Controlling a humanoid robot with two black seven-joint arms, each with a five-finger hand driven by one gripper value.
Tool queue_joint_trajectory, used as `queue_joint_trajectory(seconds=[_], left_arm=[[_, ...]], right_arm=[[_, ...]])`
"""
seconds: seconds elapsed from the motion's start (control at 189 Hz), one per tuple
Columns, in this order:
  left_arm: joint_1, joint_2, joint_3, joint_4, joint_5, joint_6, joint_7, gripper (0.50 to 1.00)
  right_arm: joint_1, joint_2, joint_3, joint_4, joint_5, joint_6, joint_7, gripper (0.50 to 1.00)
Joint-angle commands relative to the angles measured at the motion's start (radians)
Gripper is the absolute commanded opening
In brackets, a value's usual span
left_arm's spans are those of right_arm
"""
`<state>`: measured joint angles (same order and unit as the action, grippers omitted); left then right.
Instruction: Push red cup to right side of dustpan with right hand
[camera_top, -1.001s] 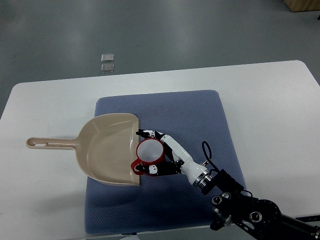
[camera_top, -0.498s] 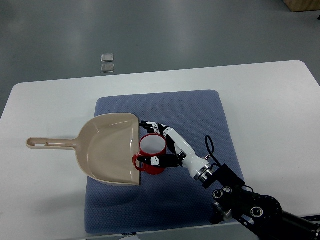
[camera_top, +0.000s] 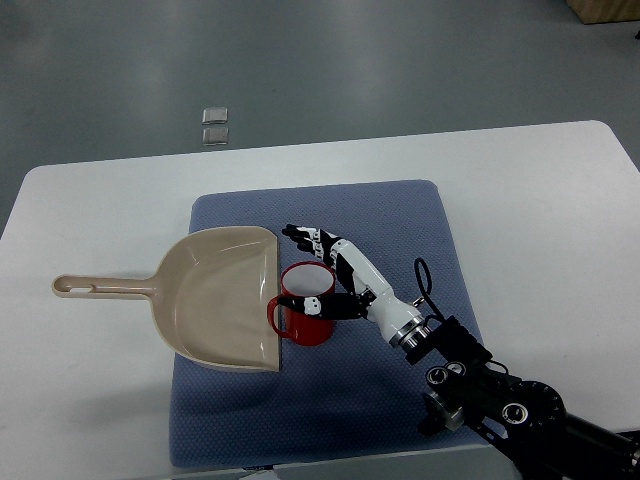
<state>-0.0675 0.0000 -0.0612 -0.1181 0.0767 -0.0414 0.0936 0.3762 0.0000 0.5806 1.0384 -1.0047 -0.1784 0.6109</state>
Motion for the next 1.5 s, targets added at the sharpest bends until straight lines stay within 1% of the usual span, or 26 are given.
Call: queue_joint_trajectory(seconds=[0.0, 0.466, 0.672, 0.868, 0.99, 1.165, 1.493], left_arm=[[0.000, 0.000, 0.000, 0.000, 0.000, 0.000, 0.000, 1.000], [0.000, 0.000, 0.000, 0.000, 0.000, 0.000, 0.000, 1.000], [0.000, 0.000, 0.000, 0.000, 0.000, 0.000, 0.000, 1.000], [0.000, 0.000, 0.000, 0.000, 0.001, 0.000, 0.000, 1.000], [0.000, 0.000, 0.000, 0.000, 0.000, 0.000, 0.000, 1.000], [0.000, 0.000, 0.000, 0.000, 0.000, 0.000, 0.000, 1.000], [0.000, 0.000, 0.000, 0.000, 0.000, 0.000, 0.000, 1.000]], right_arm=[[0.003, 0.000, 0.015, 0.002, 0.000, 0.000, 0.000, 0.924], [0.003, 0.000, 0.022, 0.009, 0.000, -0.001, 0.000, 0.924], [0.006, 0.000, 0.099, 0.009, 0.014, -0.003, 0.000, 0.924], [0.046, 0.000, 0.151, 0.008, 0.155, -0.003, 0.000, 0.924], [0.076, -0.043, 0.150, -0.003, 0.270, -0.003, 0.000, 0.924], [0.081, -0.084, 0.153, -0.011, 0.330, -0.003, 0.000, 0.924], [0.127, -0.095, 0.188, -0.023, 0.518, -0.001, 0.000, 0.924]])
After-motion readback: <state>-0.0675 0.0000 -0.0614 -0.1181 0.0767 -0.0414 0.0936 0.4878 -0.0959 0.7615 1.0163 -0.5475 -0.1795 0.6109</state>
